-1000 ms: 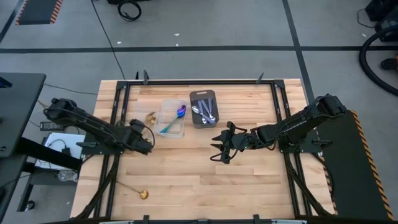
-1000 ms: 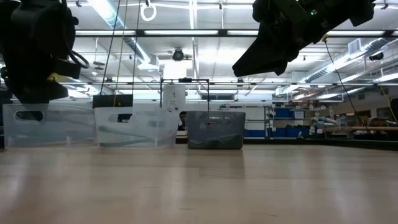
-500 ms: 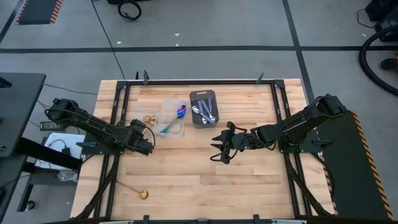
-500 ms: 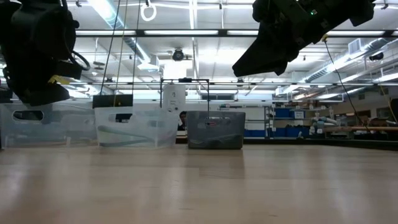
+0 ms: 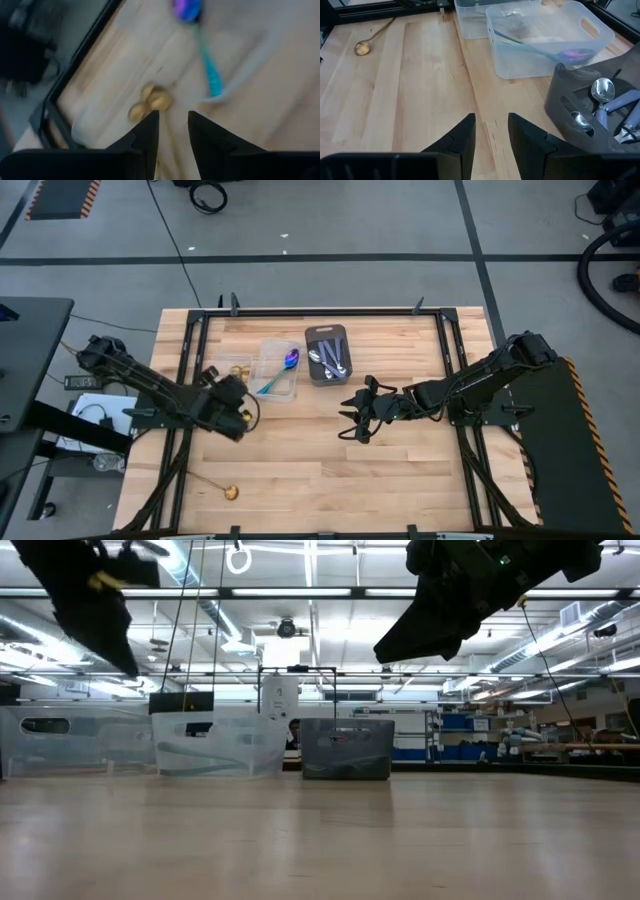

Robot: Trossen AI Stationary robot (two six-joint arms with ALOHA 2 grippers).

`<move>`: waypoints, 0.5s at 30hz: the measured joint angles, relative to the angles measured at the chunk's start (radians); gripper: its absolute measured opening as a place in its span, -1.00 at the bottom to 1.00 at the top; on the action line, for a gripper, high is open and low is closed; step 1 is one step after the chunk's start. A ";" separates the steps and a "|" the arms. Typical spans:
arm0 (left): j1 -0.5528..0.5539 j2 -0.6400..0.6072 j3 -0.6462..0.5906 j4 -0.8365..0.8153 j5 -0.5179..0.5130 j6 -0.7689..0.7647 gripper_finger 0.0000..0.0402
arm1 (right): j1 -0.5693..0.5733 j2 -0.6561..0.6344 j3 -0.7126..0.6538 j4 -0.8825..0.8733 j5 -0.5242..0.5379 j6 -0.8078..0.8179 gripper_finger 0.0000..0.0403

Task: Sort silverware by color (type)
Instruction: Put the gold spoon into the left transparent bin

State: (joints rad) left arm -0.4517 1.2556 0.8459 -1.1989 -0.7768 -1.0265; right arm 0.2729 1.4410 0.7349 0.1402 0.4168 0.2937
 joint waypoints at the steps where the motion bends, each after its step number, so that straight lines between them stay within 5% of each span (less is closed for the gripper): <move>1: -0.025 -0.001 0.012 0.016 -0.008 0.030 -0.44 | 0.000 0.000 0.000 0.000 0.000 -0.002 -0.38; 4: -0.096 -0.001 0.033 0.077 0.020 0.126 -0.44 | 0.000 0.000 0.000 0.000 0.000 -0.008 -0.38; 8: -0.170 -0.001 0.031 0.158 0.193 0.224 -0.44 | 0.000 0.000 0.000 -0.001 0.000 -0.009 -0.38; 12: -0.225 0.000 0.031 0.216 0.383 0.223 -0.45 | 0.000 0.000 0.000 -0.003 0.000 -0.009 -0.38; 15: -0.268 0.012 0.031 0.266 0.423 0.176 -0.47 | 0.000 0.000 0.000 -0.003 0.000 -0.023 -0.38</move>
State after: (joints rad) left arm -0.7193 1.2675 0.8768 -0.9330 -0.3538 -0.8510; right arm 0.2729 1.4409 0.7349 0.1371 0.4168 0.2708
